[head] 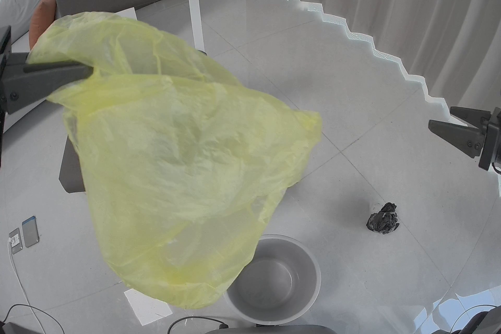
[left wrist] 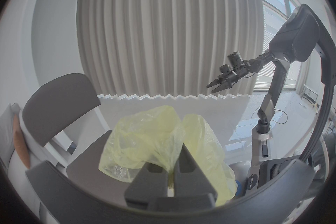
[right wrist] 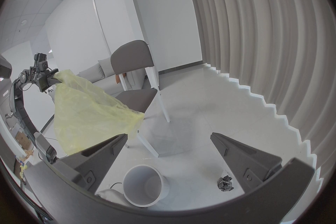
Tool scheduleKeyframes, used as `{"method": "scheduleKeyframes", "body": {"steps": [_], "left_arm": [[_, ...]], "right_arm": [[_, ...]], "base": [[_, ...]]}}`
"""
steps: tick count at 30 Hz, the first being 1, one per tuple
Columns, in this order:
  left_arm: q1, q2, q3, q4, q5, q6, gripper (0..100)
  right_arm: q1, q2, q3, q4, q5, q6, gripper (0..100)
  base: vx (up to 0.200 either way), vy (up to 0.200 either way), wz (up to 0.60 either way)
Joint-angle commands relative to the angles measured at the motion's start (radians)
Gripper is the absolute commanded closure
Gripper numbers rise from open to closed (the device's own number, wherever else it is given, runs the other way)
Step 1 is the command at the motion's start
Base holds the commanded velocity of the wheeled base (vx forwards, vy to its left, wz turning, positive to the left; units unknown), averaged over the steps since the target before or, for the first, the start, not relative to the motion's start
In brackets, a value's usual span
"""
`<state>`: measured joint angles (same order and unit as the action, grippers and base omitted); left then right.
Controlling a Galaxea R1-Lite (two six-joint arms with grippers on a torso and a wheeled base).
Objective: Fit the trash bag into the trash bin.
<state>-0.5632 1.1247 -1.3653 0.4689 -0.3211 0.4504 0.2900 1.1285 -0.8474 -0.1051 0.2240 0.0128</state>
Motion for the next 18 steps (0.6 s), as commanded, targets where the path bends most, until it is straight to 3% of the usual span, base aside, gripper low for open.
{"method": "scheduleKeyframes", "body": {"steps": [1,8,18], "left_arm": [[-0.055,0.066,-0.012,0.007,-0.001,0.004,100],[-0.116,0.089,-0.026,0.010,-0.001,0.008,100],[-0.122,0.113,-0.078,0.005,-0.001,0.007,100]], "right_arm": [[0.020,0.100,-0.013,-0.030,0.003,0.003,0],[0.021,0.211,-0.048,-0.150,0.015,0.015,0],[0.087,0.162,0.024,-0.136,0.035,0.019,0]], "base": [[0.000,0.000,0.00],[0.000,0.000,0.00],[0.000,0.000,0.00]]}}
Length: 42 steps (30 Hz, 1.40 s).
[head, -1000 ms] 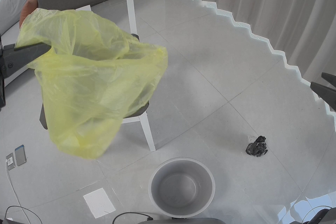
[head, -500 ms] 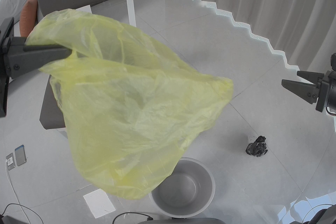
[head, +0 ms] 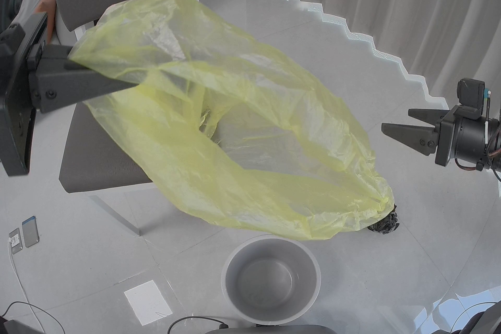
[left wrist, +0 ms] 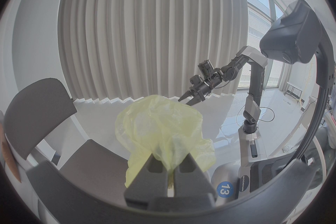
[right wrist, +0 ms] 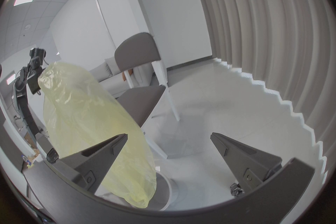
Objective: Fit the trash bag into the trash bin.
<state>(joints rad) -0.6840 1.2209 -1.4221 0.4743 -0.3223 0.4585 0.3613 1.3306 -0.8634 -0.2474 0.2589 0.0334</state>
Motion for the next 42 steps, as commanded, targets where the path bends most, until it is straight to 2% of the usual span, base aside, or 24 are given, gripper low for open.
{"method": "scheduleKeyframes", "body": {"steps": [1,12,33,42], "left_arm": [[-0.002,0.017,-0.026,0.001,0.002,-0.001,100],[0.011,0.020,-0.040,-0.002,0.003,-0.001,100],[0.006,0.017,-0.072,-0.002,0.002,-0.001,100],[0.006,0.020,-0.075,-0.003,0.002,-0.001,100]], "right_arm": [[0.019,-0.061,0.057,0.017,0.000,-0.003,0],[0.079,-0.278,0.119,0.206,-0.003,-0.033,0],[0.139,-0.143,0.093,0.204,-0.012,-0.104,0],[0.189,-0.136,0.149,0.203,-0.024,-0.110,0]], "base": [[0.000,0.000,0.00],[0.000,0.000,0.00],[0.000,0.000,0.00],[0.000,0.000,0.00]]}}
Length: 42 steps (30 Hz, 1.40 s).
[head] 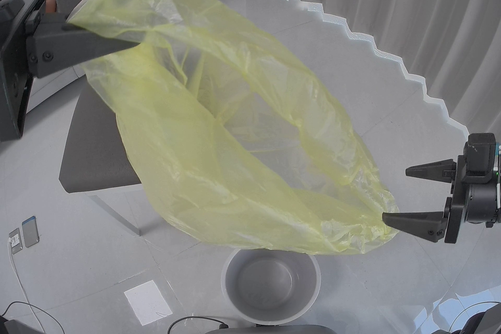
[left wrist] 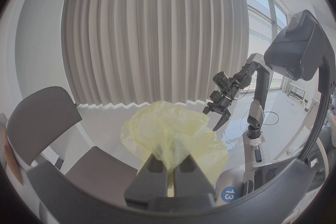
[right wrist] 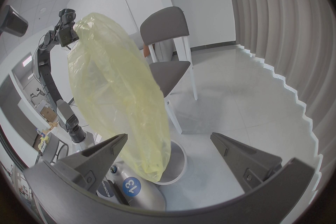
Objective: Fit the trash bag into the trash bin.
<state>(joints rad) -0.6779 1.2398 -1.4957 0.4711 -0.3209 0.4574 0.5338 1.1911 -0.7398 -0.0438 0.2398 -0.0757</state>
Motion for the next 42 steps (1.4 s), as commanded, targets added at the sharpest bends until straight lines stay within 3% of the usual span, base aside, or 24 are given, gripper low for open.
{"method": "scheduleKeyframes", "body": {"steps": [1,15,42], "left_arm": [[0.001,0.001,-0.001,0.000,0.000,0.000,100],[0.000,-0.008,-0.008,0.000,-0.001,0.000,100],[0.001,-0.006,-0.009,-0.002,-0.001,0.000,100]], "right_arm": [[0.020,0.004,0.034,-0.001,-0.008,-0.001,0],[-0.011,0.053,0.002,-0.090,-0.017,-0.001,0],[-0.014,0.099,-0.133,-0.099,-0.017,0.007,0]], "base": [[0.000,0.000,0.00],[0.000,0.000,0.00],[0.000,0.000,0.00]]}}
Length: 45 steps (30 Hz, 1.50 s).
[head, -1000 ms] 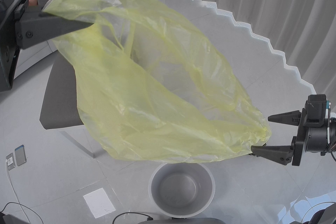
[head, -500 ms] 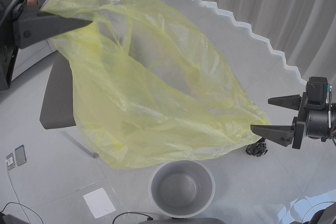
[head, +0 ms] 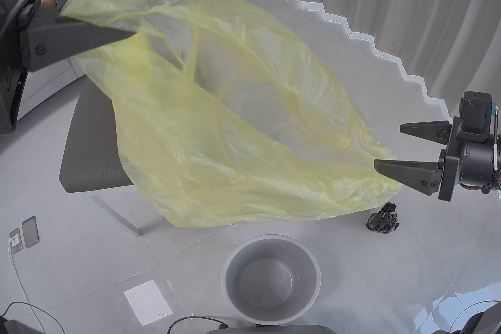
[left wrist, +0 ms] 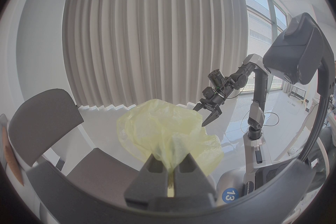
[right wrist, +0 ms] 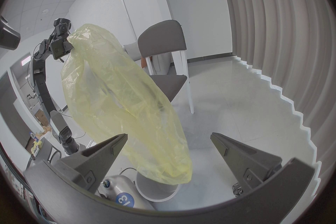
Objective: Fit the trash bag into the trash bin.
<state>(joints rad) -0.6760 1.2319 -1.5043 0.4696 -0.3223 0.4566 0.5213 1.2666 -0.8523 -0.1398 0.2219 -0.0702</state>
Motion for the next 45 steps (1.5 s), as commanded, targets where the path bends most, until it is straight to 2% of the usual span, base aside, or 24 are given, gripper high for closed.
{"method": "scheduleKeyframes", "body": {"steps": [1,22,27,45], "left_arm": [[-0.001,0.000,-0.002,0.000,0.000,0.001,100],[-0.001,0.006,-0.024,-0.014,-0.001,-0.001,100],[-0.001,0.006,-0.027,-0.014,0.000,-0.001,100],[-0.001,0.009,-0.034,-0.020,-0.001,-0.003,100]], "right_arm": [[-0.001,0.025,-0.025,-0.001,0.001,0.003,0],[0.008,0.079,0.072,-0.006,-0.003,-0.005,0],[0.039,0.059,0.116,-0.006,-0.004,-0.005,0],[0.066,0.068,0.127,-0.040,-0.007,-0.005,0]], "base": [[0.000,0.000,0.00],[0.000,0.000,0.00],[0.000,0.000,0.00],[0.000,0.000,0.00]]}}
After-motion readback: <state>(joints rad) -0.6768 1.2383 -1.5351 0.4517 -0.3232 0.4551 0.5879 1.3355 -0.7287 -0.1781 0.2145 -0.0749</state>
